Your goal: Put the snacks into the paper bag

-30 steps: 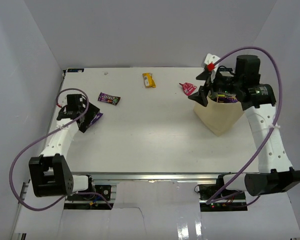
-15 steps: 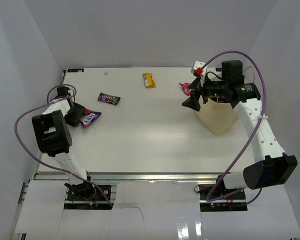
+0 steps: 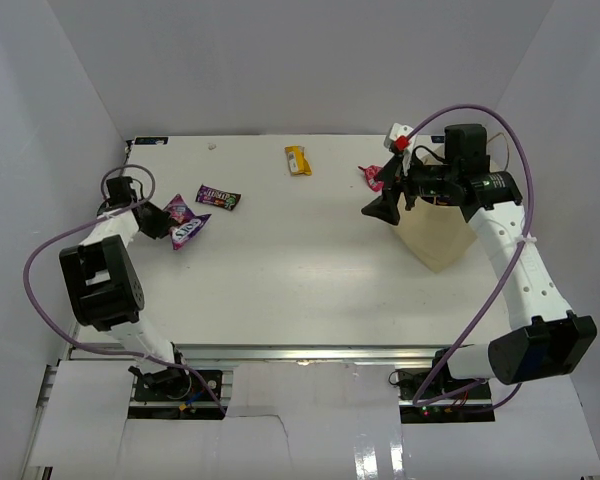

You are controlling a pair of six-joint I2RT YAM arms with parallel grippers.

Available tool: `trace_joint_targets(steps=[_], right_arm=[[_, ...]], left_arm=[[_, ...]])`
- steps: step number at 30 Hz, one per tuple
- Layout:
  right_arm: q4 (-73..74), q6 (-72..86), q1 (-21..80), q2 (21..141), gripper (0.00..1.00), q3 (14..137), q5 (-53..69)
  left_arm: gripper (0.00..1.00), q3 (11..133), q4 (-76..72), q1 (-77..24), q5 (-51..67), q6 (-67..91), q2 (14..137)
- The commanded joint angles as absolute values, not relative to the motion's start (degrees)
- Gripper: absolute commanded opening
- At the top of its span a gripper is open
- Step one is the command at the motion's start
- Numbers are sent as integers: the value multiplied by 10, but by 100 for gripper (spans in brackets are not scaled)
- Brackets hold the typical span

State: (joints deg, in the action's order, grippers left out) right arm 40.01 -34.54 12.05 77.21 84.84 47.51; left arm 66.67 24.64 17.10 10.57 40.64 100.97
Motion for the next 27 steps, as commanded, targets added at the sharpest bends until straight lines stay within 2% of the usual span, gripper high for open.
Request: trace_joint_targets(steps=[1, 2, 5, 7, 9, 12, 17, 21, 24, 27], right_arm=[[345, -261, 131, 773, 95, 827, 550], [335, -235, 155, 780, 95, 822, 568], [267, -109, 218, 801, 94, 803, 530], [227, -11, 249, 818, 97, 795, 497], [167, 57, 300, 833, 98, 789, 410], [132, 148, 329, 878, 95, 801, 343], [151, 142, 342, 917, 96, 819, 244], [149, 153, 346, 895, 100, 770, 231], [132, 157, 352, 876, 92, 748, 239], [127, 139, 352, 864, 90, 758, 240]], left_arm=[[7, 619, 83, 141, 320, 388, 914], [6, 591, 58, 129, 396, 395, 896], [6, 564, -3, 53, 482, 412, 875], [6, 554, -54, -26, 497, 427, 867], [7, 541, -78, -67, 499, 442, 854], [7, 545, -83, -131, 481, 451, 846], [8, 537, -83, -180, 457, 463, 820], [8, 517, -83, -192, 457, 467, 798], [8, 498, -84, -198, 454, 469, 783], [8, 483, -83, -199, 454, 473, 767]])
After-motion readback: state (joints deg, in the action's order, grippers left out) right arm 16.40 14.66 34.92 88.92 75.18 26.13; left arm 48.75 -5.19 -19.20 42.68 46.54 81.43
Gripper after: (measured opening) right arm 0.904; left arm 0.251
